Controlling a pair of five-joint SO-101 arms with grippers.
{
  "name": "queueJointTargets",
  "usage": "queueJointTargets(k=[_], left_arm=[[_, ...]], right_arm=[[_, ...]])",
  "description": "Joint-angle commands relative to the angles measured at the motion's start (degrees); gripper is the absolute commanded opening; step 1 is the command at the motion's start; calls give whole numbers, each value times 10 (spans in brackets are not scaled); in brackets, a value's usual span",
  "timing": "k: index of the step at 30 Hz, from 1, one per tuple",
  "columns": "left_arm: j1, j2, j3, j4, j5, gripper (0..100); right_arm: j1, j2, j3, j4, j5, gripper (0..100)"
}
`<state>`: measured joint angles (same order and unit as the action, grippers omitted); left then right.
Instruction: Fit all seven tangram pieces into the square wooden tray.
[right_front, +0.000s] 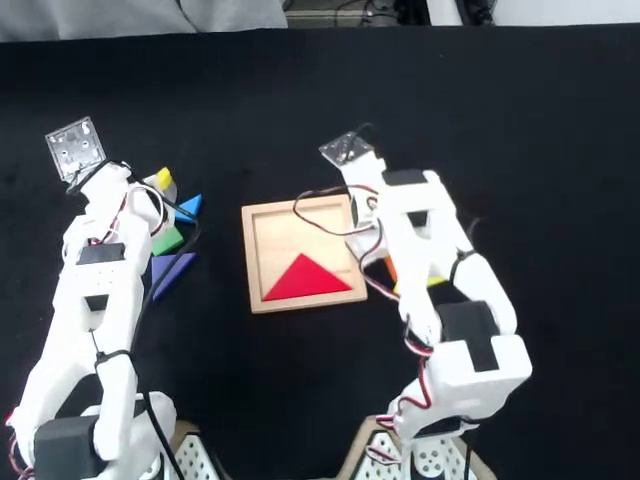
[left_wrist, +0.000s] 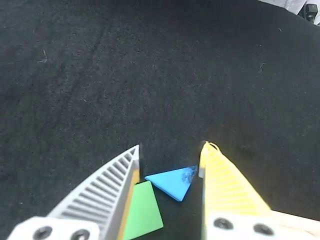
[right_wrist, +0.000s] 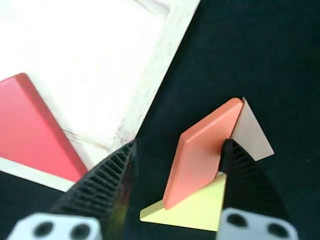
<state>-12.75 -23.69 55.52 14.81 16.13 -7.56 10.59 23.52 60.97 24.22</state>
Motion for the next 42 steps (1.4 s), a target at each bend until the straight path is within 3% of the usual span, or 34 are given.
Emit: queueJointTargets(k=[1,10,33,42], left_arm=[[7,-21,-4,-9,-4,195],[7,-21,-4,-9,-4,195],[7,-21,-4,-11,-4,195],[7,-21,-4,-11,-4,195]], right_arm=[[10,7,-12,11,2,247],[38,7,0,43,67,188],[32,-105,33,57,46,173],[12,-116,94,-16,55,176]])
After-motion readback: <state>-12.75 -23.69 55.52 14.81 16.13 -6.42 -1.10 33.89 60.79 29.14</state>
